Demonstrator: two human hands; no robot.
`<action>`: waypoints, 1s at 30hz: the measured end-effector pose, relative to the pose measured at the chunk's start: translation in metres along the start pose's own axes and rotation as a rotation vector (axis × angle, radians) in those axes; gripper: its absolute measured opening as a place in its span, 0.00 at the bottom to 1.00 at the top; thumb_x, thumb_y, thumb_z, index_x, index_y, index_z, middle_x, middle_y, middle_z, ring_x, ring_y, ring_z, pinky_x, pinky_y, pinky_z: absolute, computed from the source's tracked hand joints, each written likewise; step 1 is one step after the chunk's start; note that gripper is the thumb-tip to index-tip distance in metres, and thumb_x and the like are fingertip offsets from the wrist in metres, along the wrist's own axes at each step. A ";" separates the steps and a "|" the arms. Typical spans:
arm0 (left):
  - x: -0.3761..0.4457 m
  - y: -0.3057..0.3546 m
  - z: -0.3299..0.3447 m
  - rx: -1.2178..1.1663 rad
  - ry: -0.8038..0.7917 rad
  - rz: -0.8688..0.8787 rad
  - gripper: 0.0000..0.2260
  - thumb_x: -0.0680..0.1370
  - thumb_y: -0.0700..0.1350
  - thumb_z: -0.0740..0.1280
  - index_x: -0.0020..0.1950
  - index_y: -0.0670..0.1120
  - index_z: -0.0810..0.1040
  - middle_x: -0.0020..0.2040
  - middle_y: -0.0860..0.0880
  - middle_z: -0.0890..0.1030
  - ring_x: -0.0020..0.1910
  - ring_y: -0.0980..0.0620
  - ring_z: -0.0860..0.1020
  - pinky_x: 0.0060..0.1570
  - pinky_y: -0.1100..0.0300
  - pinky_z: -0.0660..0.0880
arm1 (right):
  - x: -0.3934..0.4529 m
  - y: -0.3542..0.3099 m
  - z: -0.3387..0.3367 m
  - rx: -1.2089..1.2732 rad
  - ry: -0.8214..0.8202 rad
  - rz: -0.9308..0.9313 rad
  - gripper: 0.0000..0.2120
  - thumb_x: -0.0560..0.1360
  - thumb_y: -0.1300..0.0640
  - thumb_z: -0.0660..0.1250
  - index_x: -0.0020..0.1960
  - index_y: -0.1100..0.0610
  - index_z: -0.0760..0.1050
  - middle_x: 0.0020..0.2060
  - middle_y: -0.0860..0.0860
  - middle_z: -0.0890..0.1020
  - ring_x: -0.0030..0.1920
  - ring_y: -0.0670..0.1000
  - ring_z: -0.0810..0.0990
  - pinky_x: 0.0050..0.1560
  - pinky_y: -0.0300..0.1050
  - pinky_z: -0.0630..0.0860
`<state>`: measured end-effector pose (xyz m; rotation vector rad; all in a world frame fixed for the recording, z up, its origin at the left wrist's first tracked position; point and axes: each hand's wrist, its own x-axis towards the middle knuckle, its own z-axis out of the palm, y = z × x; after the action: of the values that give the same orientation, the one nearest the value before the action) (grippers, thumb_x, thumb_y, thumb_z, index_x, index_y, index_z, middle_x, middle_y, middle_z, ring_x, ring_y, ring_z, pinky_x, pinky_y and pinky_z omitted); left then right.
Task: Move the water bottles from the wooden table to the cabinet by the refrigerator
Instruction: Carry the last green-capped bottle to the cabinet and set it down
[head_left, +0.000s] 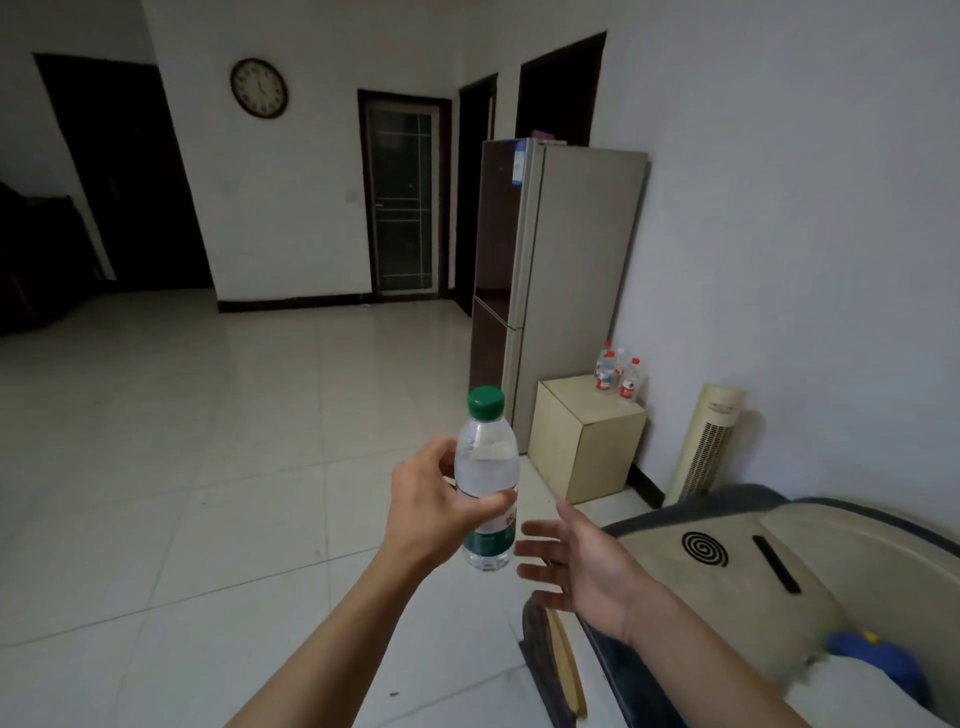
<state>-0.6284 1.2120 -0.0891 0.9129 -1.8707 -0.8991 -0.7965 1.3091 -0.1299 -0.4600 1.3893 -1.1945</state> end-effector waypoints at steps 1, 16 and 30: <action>0.014 -0.009 -0.005 -0.005 0.002 -0.003 0.25 0.62 0.53 0.80 0.56 0.52 0.78 0.48 0.57 0.81 0.47 0.59 0.80 0.41 0.70 0.78 | 0.011 -0.006 0.009 -0.007 0.007 0.000 0.27 0.79 0.36 0.55 0.60 0.56 0.78 0.55 0.57 0.83 0.57 0.59 0.80 0.52 0.53 0.75; 0.200 -0.113 0.002 0.048 -0.042 -0.049 0.26 0.61 0.55 0.80 0.56 0.53 0.77 0.48 0.59 0.81 0.46 0.58 0.81 0.44 0.63 0.81 | 0.200 -0.085 0.044 0.019 0.045 0.066 0.25 0.79 0.36 0.55 0.59 0.54 0.78 0.55 0.55 0.83 0.58 0.57 0.79 0.59 0.59 0.77; 0.411 -0.151 0.103 0.070 -0.116 -0.043 0.26 0.60 0.55 0.81 0.55 0.54 0.77 0.47 0.59 0.81 0.45 0.59 0.81 0.40 0.67 0.79 | 0.380 -0.208 -0.032 0.057 0.100 0.059 0.24 0.80 0.37 0.55 0.59 0.55 0.78 0.54 0.55 0.84 0.57 0.57 0.80 0.62 0.60 0.75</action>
<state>-0.8383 0.8145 -0.1039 0.9646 -1.9987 -0.9357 -0.9906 0.9210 -0.1504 -0.3205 1.4403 -1.2192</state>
